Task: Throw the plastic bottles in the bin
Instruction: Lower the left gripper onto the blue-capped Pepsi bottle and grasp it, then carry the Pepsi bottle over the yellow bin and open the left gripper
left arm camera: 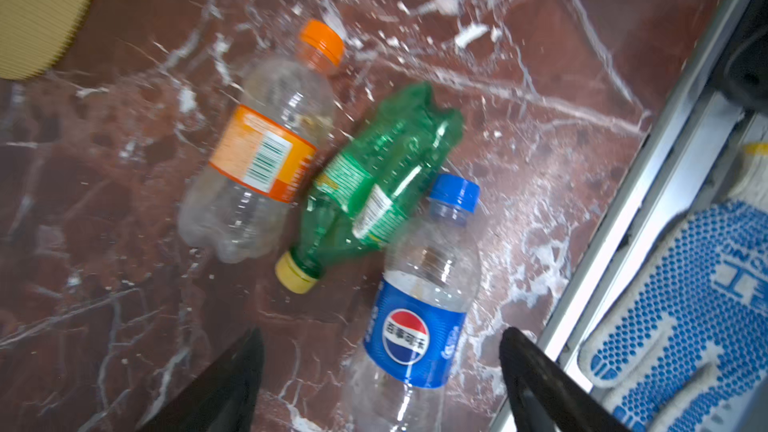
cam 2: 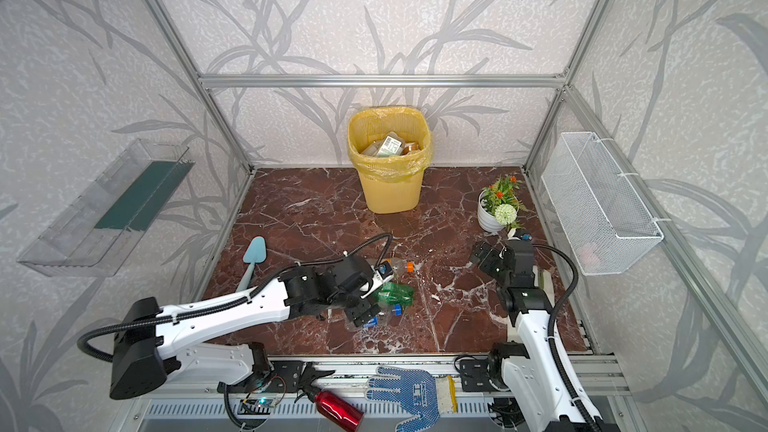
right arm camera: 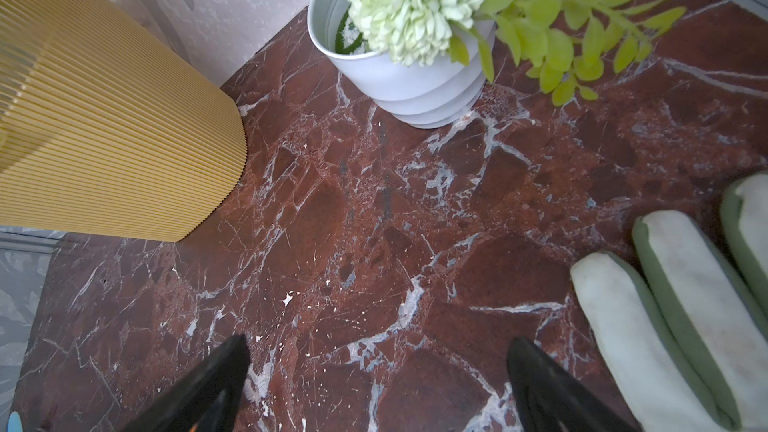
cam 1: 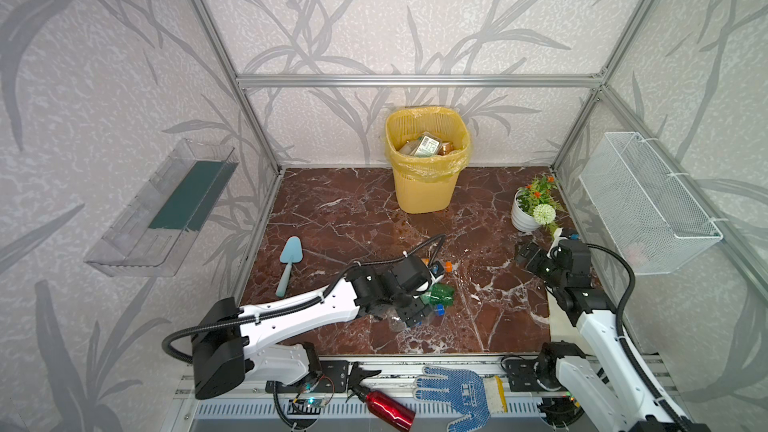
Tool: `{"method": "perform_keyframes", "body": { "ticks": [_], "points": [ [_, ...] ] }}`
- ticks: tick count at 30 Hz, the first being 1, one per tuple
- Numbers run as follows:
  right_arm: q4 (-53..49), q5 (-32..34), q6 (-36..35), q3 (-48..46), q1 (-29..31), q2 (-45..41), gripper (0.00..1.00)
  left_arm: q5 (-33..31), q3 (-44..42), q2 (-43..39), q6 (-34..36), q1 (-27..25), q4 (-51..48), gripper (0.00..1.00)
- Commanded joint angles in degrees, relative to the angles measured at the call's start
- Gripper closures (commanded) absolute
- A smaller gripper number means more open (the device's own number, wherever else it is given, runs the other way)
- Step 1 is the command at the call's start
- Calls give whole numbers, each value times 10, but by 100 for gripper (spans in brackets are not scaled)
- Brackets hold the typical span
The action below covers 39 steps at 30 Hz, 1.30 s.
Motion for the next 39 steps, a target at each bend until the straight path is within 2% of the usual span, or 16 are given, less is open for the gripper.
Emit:
{"method": "perform_keyframes", "body": {
  "ticks": [1, 10, 19, 25, 29, 32, 35, 37, 39],
  "points": [
    [14, 0, -12, -7, 1, 0, 3, 7, 14, 38, 9, -20, -48, 15],
    [13, 1, -14, -14, 2, -2, 2, -20, 34, 133, 11, -40, -63, 23],
    [22, -1, -15, -20, 1, 7, 2, -28, 53, 197, 14, -42, -65, 24],
    [26, 2, -17, -21, 1, 11, 2, -28, 58, 200, 19, -43, -69, 33],
    [32, 0, -15, -24, 1, 14, 2, -38, 56, 153, 15, -43, -56, 43],
    [38, -2, -14, -28, 1, 17, 2, -75, 50, 91, 7, -42, -28, 50],
    [43, -4, -12, -30, 1, 20, 2, -164, 45, 12, 7, -41, 9, 53],
    [48, -4, -11, -32, 0, 22, 2, -236, 43, -45, 26, -36, 48, 50],
    [53, -7, -9, -34, 0, 24, 2, -288, 38, -109, 83, -19, 127, 51]
  ]
}}
